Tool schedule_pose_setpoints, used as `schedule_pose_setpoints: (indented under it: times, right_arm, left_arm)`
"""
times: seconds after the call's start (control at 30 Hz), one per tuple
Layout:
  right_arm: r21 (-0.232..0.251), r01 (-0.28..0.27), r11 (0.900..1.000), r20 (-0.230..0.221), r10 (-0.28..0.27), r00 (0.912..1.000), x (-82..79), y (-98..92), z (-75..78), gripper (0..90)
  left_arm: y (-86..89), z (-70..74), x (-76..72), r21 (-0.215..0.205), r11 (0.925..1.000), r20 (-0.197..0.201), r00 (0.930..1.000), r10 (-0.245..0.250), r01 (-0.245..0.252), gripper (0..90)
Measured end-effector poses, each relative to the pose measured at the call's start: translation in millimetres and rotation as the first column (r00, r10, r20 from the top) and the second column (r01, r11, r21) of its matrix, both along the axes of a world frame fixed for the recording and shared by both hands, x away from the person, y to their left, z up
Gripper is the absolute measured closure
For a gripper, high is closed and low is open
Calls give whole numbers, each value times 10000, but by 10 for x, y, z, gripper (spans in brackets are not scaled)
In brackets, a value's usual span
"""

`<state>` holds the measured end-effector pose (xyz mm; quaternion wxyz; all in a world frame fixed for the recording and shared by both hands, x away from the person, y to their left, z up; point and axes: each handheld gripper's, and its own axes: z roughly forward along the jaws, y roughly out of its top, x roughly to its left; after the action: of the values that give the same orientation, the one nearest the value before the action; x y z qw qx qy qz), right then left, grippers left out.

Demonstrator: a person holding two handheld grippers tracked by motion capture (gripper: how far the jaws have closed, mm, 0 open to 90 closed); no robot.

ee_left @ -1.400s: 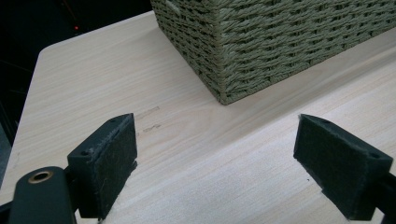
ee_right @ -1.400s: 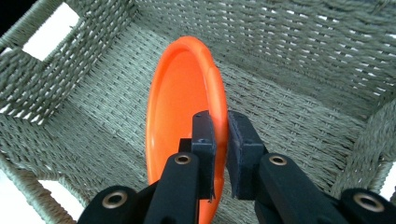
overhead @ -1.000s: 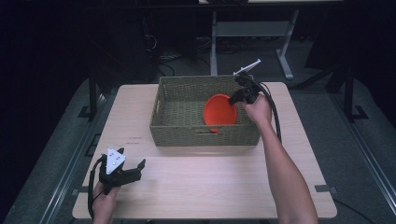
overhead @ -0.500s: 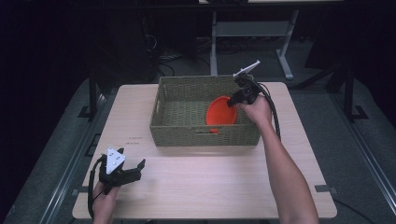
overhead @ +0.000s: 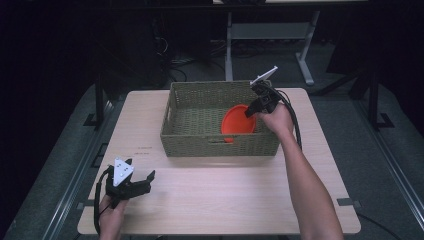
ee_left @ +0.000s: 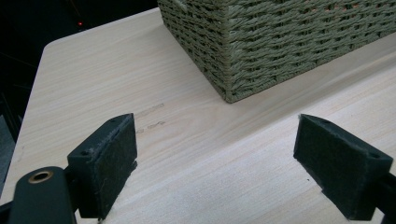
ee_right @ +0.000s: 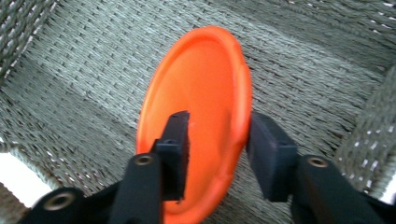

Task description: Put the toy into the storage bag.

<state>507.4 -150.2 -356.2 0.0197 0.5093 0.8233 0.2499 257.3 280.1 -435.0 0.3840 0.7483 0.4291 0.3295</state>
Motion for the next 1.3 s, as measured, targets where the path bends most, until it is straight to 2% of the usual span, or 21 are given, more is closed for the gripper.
schedule_pose_setpoints:
  times: [0.2, 0.3, 0.37, 0.53, 0.63, 0.8, 0.93, 1.0, 1.13, 1.3]
  right_arm:
    - [100, 250, 9996, -77, -249, 9997, -5, -66, -26, 621]
    - [-131, 259, 9996, -10, -259, 9997, -19, -92, -38, 621]
    - [235, 277, 9993, -80, -276, 9996, -29, -130, -35, 622]
    - [223, 347, 9991, -53, -346, 9994, -56, -185, -20, 592]
    - [430, 251, 9988, -199, -242, 9995, -75, -216, -20, 547]
    - [794, 121, 9968, -108, -113, 9999, -116, -243, 28, 518]
    - [1287, 70, 9917, 113, -86, 9999, -175, -278, 66, 473]
    - [1372, 93, 9905, 63, -102, 9999, -186, -287, 70, 461]
    - [2031, -135, 9791, -39, 146, 9999, -226, -352, 75, 429]
    - [2113, -30, 9774, -68, 45, 10000, -264, -407, 94, 401]
  left_arm:
    - [7, 4, -5, -53, 10000, -36, 10000, 45, -45, 128]
    - [2, 2, -6, -44, 10000, 43, 10000, 7, -7, 128]
    - [-9, 2, -7, -25, 10000, -26, 10000, -12, 12, 128]
    - [-10, 4, -12, -2, 10000, -20, 10000, -39, 39, 128]
    - [-12, 4, -9, -34, 10000, -16, 10000, -40, 40, 128]
    - [-21, 3, -4, -25, 10000, 27, 10000, -58, 58, 128]
    - [-19, 6, -3, 63, 9999, -17, 9999, -129, 129, 128]
    - [-22, 11, 1, -36, 10000, -8, 10000, -61, 61, 128]
    - [-42, -4, 17, -26, 9999, 6, 9999, -162, 162, 128]
    - [-30, 10, 6, 11, 9999, 9, 9999, -135, 135, 129]
